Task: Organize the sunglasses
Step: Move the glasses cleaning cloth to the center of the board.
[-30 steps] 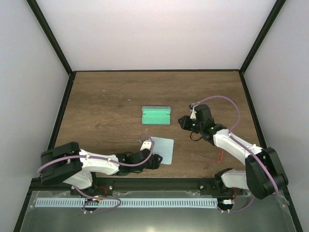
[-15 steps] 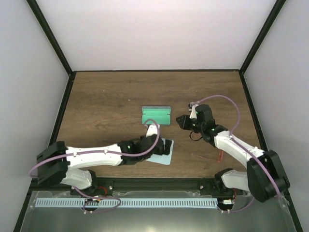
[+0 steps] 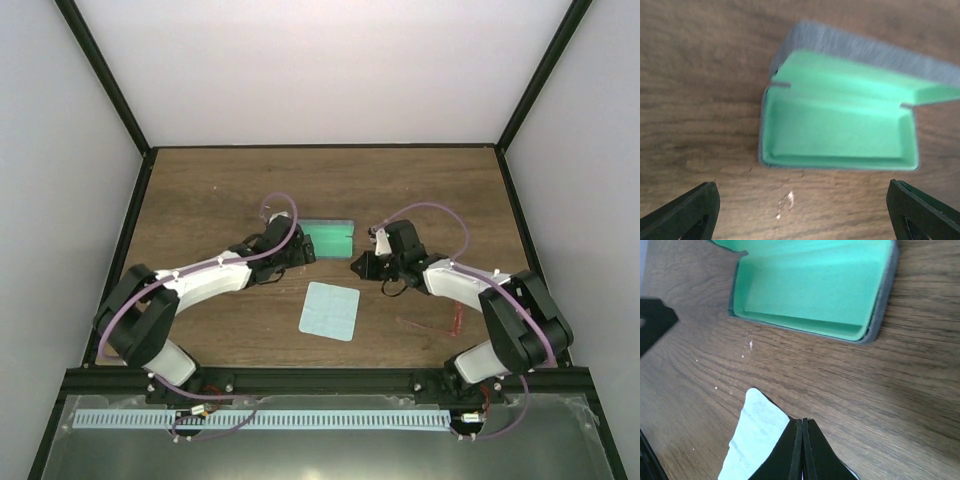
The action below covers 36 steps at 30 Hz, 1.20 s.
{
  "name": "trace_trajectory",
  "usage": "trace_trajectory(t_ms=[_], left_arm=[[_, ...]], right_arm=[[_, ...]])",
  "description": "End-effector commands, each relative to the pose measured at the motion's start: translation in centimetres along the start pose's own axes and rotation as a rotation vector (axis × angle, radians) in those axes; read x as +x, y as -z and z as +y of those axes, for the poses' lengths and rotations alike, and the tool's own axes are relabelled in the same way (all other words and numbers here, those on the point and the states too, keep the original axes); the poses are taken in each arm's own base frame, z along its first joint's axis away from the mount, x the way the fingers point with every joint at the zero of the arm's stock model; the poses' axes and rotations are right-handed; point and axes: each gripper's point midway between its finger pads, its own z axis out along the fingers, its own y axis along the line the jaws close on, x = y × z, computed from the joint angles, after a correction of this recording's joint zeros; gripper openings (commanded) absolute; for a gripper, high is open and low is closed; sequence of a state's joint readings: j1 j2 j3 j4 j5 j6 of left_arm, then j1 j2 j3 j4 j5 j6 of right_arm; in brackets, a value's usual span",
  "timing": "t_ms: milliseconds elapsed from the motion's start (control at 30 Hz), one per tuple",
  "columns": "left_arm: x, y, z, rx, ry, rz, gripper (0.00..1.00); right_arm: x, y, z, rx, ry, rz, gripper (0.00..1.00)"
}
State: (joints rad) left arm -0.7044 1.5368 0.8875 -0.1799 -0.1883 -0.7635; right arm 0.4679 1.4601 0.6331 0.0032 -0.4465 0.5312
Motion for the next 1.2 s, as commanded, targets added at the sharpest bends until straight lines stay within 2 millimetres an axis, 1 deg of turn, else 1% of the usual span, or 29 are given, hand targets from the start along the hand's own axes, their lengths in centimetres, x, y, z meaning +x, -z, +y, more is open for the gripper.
trace_trajectory(t_ms=[0, 33, 133, 200, 267, 400, 600, 800, 1000, 1167], left_arm=[[0.8, -0.3, -0.3, 0.048, -0.033, 0.008, 0.93], [0.4, 0.1, -0.2, 0.046, -0.041, -0.013, 0.94], [-0.7, 1.2, 0.8, 0.019, -0.04, -0.067, 0.94], [-1.3, 1.8, 0.9, 0.016, -0.036, -0.1, 0.95], [-1.5, 2.1, 0.8, 0.022, -0.034, -0.105, 0.96], [-1.2, 1.8, 0.8, 0.025, -0.036, -0.093, 0.97], [-0.7, 1.2, 0.4, 0.037, -0.041, -0.059, 1.0], [-0.9, 1.7, 0.1, 0.049, -0.07, -0.06, 1.0], [-1.2, 2.2, -0.1, 0.052, -0.082, -0.066, 1.0], [-1.1, 2.1, -0.1, 0.048, -0.09, -0.058, 1.0]], right_arm=[[-0.6, -0.3, 2.6, -0.063, 0.064, 0.019, 0.01], [-0.3, -0.4, 2.8, -0.064, 0.07, 0.031, 0.01], [0.3, -1.1, 2.3, -0.038, 0.058, 0.065, 0.01], [0.6, -1.3, 1.7, -0.013, 0.05, 0.079, 0.01], [1.3, -1.3, 1.6, -0.014, 0.051, 0.096, 0.01], [2.6, -0.9, 1.6, -0.005, 0.064, 0.112, 0.01], [4.5, -0.9, 0.2, 0.038, 0.055, 0.129, 0.01], [5.2, -0.6, -0.5, 0.061, 0.045, 0.127, 0.01], [6.0, -1.3, -2.0, 0.109, 0.029, 0.154, 0.01], [5.0, -1.4, -2.5, 0.158, 0.036, 0.132, 0.01]])
